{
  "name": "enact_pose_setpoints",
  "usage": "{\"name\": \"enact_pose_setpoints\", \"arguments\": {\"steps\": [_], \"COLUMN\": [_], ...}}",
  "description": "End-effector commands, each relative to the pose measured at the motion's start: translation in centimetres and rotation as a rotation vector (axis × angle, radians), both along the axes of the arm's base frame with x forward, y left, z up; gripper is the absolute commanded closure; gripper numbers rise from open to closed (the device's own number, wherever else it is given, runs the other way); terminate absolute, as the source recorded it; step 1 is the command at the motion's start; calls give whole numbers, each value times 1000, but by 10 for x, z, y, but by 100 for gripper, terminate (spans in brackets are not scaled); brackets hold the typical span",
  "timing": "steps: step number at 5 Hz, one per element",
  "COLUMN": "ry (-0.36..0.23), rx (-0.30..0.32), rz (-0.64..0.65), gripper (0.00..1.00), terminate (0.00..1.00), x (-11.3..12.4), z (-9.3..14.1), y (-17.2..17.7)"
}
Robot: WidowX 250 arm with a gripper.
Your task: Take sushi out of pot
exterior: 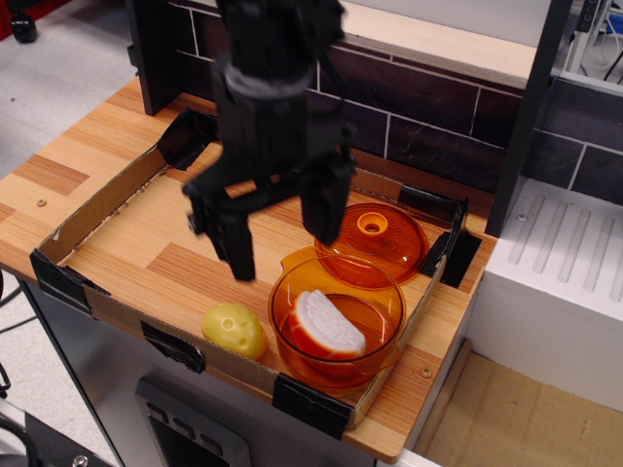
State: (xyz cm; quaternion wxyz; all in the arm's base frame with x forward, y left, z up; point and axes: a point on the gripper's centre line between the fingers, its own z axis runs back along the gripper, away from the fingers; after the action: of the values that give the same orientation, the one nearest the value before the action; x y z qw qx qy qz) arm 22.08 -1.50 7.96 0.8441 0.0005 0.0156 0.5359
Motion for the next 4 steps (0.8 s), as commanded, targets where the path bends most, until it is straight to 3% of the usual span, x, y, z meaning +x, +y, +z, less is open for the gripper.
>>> {"name": "enact_pose_setpoints", "arguments": {"steps": [1, 4], "ry": [-110, -35], "rx": [-21, -67], "rz": [68, 136], "gripper": [0, 0], "terminate": [0, 0], "x": [11, 24], "z": [-15, -31], "y": [-15, -25]}}
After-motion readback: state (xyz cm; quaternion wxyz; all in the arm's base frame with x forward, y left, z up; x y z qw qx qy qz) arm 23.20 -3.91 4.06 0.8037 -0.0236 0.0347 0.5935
